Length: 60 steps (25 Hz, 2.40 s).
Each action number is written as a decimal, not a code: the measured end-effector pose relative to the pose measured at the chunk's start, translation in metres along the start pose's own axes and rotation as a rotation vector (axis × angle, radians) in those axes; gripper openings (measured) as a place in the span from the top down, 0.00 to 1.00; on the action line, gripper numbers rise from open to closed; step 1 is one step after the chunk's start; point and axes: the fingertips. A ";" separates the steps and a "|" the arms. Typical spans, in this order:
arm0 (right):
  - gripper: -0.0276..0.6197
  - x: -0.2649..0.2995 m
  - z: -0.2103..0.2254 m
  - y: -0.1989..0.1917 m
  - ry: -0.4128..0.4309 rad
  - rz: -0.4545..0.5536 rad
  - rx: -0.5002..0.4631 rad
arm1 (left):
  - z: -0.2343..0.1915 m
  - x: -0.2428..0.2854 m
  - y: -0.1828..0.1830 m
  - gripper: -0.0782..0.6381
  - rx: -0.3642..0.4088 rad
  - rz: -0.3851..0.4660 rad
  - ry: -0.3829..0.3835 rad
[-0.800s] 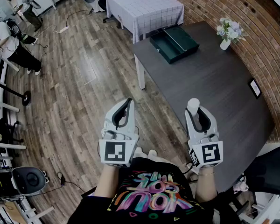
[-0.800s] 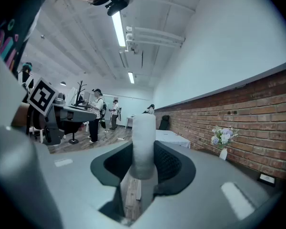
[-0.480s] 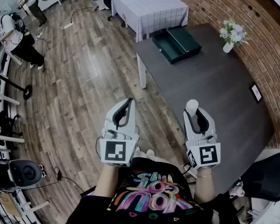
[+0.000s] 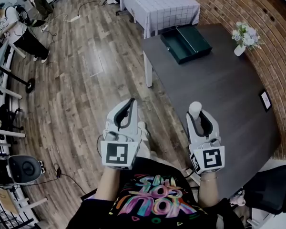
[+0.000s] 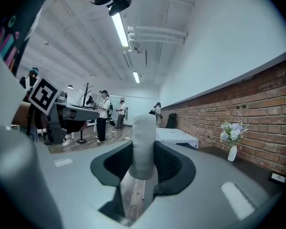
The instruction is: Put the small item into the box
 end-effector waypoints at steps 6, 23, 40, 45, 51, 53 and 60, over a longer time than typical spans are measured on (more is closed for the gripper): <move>0.75 0.048 0.008 -0.007 0.014 -0.016 -0.003 | -0.024 0.039 -0.002 0.89 0.001 0.007 0.000; 0.75 0.246 0.042 0.023 -0.016 -0.035 0.007 | -0.150 0.205 0.032 0.89 0.005 0.029 -0.038; 0.75 0.308 0.079 -0.003 -0.121 -0.108 0.048 | -0.193 0.283 0.012 0.89 -0.003 -0.024 -0.087; 0.75 0.336 0.107 -0.011 -0.158 -0.117 0.056 | -0.197 0.327 0.015 0.89 0.008 -0.029 -0.113; 0.75 0.367 0.154 -0.017 -0.229 -0.137 0.070 | -0.186 0.404 0.022 0.89 0.025 -0.032 -0.214; 0.75 0.374 0.175 -0.018 -0.270 -0.127 0.109 | -0.177 0.430 0.025 0.89 0.037 -0.035 -0.250; 0.75 0.377 0.229 -0.023 -0.388 -0.136 0.172 | -0.136 0.497 0.034 0.89 0.071 -0.053 -0.383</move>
Point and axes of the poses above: the fingertips, and each gripper's own axes: x forward along the fingers, z to its right, y out of its top, and after that the axes turned 3 degrees about -x, right-handed
